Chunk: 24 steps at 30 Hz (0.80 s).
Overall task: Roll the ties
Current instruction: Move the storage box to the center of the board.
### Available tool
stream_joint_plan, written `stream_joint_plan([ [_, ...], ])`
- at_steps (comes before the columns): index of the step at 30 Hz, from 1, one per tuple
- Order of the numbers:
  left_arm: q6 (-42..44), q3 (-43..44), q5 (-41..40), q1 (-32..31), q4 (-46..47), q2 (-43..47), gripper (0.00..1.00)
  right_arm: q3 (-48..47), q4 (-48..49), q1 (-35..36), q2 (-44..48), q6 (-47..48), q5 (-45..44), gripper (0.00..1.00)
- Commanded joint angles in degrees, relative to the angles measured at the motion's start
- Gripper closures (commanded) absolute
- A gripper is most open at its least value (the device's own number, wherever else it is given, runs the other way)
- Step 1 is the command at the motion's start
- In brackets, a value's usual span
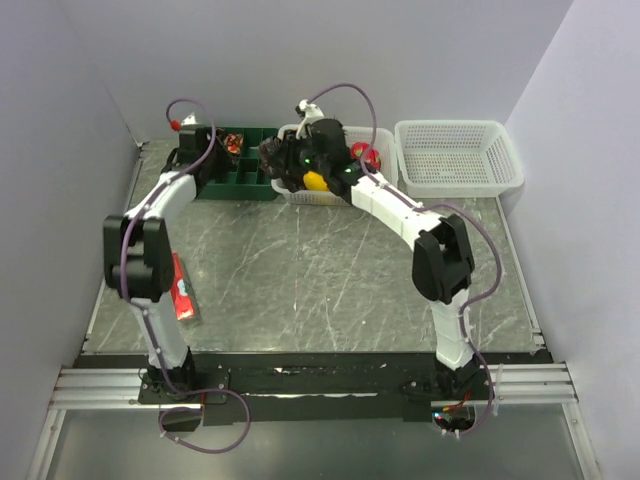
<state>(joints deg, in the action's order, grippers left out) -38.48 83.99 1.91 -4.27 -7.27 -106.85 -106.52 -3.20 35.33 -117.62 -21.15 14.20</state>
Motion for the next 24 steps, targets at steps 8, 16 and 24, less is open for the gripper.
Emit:
stream_joint_plan([
  [8,3.8,30.2,-0.2,3.0,-10.5,-24.7,0.99,-21.1,7.5,3.8,-14.5,-0.3,-10.8,1.00],
  [16,3.3,18.2,1.5,3.9,-4.1,-21.7,0.99,-22.8,10.9,6.2,-17.9,2.3,-18.4,1.00],
  [24,2.2,6.5,1.5,3.9,-0.3,-14.2,0.99,-24.4,10.0,8.3,-19.8,2.8,-23.6,1.00],
])
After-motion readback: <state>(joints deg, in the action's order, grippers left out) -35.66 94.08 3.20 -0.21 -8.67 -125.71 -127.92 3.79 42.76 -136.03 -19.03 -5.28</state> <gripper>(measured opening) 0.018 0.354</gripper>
